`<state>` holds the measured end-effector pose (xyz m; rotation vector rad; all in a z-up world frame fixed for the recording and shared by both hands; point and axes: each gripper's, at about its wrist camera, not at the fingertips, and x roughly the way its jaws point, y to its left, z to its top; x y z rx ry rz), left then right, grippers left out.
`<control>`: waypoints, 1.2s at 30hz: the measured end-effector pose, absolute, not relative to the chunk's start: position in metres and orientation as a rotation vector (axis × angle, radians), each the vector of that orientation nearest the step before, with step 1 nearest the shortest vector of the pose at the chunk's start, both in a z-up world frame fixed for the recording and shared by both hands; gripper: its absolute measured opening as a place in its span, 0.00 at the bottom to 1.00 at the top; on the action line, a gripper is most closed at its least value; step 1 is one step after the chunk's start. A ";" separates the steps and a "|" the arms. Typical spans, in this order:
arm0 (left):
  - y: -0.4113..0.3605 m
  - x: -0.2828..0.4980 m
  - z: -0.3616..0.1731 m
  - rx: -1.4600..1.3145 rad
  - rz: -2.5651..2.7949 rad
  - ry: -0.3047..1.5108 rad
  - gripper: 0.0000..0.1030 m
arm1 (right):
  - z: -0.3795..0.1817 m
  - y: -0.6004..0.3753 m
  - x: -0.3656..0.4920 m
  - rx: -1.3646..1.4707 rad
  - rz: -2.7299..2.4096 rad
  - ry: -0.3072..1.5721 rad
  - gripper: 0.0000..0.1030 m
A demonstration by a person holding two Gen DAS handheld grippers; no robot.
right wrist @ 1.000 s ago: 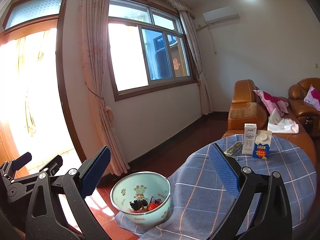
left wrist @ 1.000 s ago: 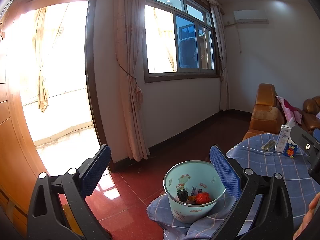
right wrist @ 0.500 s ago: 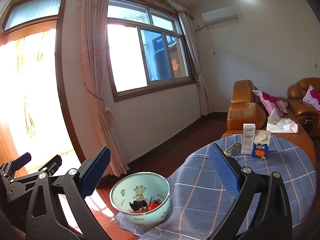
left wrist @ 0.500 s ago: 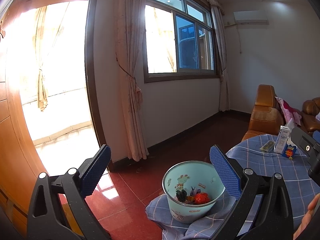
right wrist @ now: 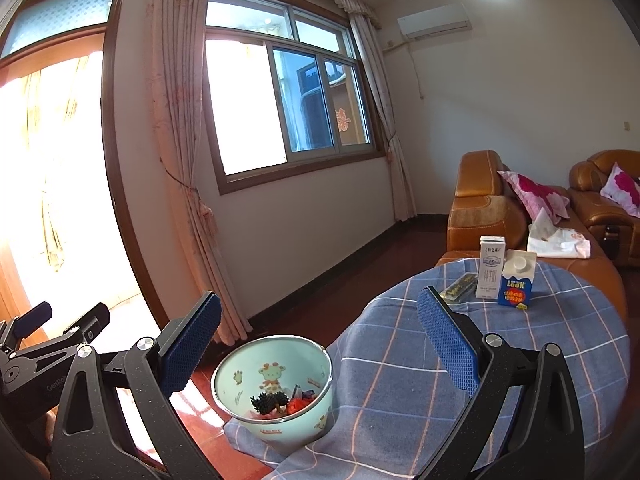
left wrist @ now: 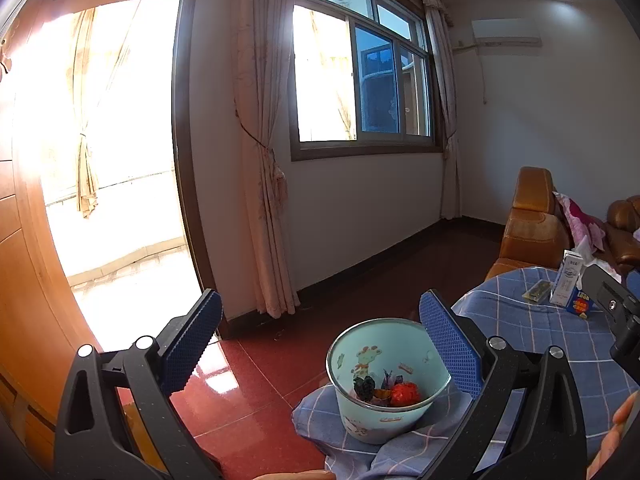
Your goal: Collect trash
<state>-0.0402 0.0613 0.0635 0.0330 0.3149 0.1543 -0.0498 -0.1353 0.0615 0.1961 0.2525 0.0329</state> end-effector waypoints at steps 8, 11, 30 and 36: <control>0.061 -0.043 0.065 0.032 0.149 0.308 0.94 | 0.061 -0.137 -0.051 0.200 0.031 0.247 0.94; 0.062 -0.043 0.065 0.024 0.152 0.311 0.94 | 0.062 -0.137 -0.051 0.201 0.030 0.246 0.94; 0.060 -0.038 0.060 0.016 0.125 0.343 0.94 | 0.061 -0.143 -0.050 0.207 0.015 0.251 0.94; 0.059 -0.036 0.060 0.033 0.123 0.345 0.94 | 0.055 -0.156 -0.044 0.219 -0.028 0.267 0.94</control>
